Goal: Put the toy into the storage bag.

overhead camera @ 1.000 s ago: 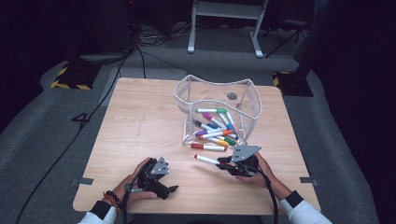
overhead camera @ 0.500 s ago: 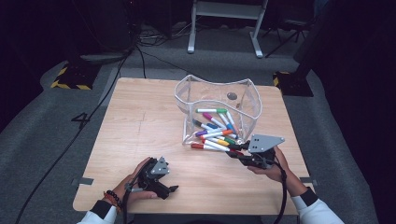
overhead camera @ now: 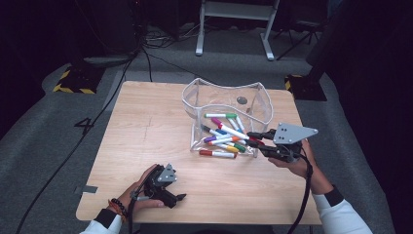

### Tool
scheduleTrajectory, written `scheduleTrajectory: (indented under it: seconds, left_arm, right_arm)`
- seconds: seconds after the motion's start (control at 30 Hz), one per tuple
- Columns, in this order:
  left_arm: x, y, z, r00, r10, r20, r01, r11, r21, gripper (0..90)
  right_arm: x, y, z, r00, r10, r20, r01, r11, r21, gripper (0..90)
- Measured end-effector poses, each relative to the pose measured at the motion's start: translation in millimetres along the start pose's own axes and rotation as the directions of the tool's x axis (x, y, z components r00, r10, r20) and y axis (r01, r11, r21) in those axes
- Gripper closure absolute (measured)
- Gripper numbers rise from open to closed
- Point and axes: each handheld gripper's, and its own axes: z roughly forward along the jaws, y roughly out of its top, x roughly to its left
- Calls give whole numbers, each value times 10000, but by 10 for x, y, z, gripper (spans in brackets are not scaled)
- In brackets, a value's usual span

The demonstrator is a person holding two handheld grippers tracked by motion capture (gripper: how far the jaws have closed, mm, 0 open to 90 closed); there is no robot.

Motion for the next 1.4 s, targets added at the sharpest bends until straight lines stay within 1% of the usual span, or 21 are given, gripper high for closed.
scheduleTrajectory:
  seconds: [0.17, 0.3, 0.33, 0.47, 0.53, 0.7, 0.83, 0.9, 0.97, 1.03, 1.07, 1.13, 1.2, 1.27, 1.4]
  left_arm:
    - [0, 0, 0, 10000, 0, -4, 1, 10000, 5, 75]
    - [-1, 0, -1, 10000, -4, -6, 4, 10000, 3, 75]
    - [-1, 0, -1, 10000, -5, -4, 5, 10000, 4, 75]
    - [-3, -1, -1, 10000, -22, -19, 22, 10000, -2, 76]
    - [-5, -3, -2, 10000, -36, -27, 36, 10000, 8, 76]
    - [-11, -8, -8, 10000, -63, -56, 63, 10000, 14, 76]
    - [-14, -10, -10, 9999, -88, -77, 88, 10000, 9, 76]
    - [-14, -11, -10, 9999, -82, -76, 82, 10000, 5, 76]
    - [-14, -11, -10, 9999, -86, -77, 86, 10000, 6, 76]
    - [-14, -11, -10, 9999, -81, -76, 81, 10000, 5, 76]
    - [-14, -11, -10, 9999, -86, -76, 86, 10000, 6, 76]
    - [-14, -11, -10, 9999, -87, -76, 87, 10000, 7, 76]
    - [-14, -11, -10, 9999, -81, -74, 81, 10000, 8, 76]
    - [-13, -11, -11, 9999, -81, -76, 81, 10000, 10, 76]
    - [-12, -11, -11, 10000, -64, -57, 64, 10000, 12, 76]
  right_arm:
    - [-113, 114, -60, 9995, -84, 321, 86, 9999, -91, 749]
    - [-247, 196, -92, 9985, -41, 549, 47, 9999, -99, 749]
    - [-294, 223, -94, 9977, -57, 677, 61, 10000, -55, 749]
    - [-456, 273, -62, 9966, 103, 818, -106, 9999, 33, 749]
    - [-547, 290, -25, 9958, 188, 899, -202, 9997, 152, 749]
    - [-749, 325, 88, 9950, 397, 917, -430, 9985, 341, 749]
    - [-877, 358, 190, 9947, 475, 917, -529, 9970, 568, 749]
    - [-923, 373, 237, 9940, 459, 990, -533, 9959, 734, 748]
    - [-972, 390, 296, 9947, 543, 874, -613, 9949, 798, 749]
    - [-1010, 403, 367, 9947, 524, 887, -614, 9929, 1020, 749]
    - [-1030, 402, 404, 9953, 574, 784, -656, 9921, 1069, 749]
    - [-1062, 388, 485, 9955, 566, 766, -659, 9900, 1246, 749]
    - [-1092, 354, 571, 9967, 671, 451, -730, 9864, 1471, 748]
    - [-1133, 309, 671, 9954, 693, 655, -805, 9789, 1877, 749]
    - [-1197, 236, 812, 9943, 860, 627, -991, 9634, 2491, 748]
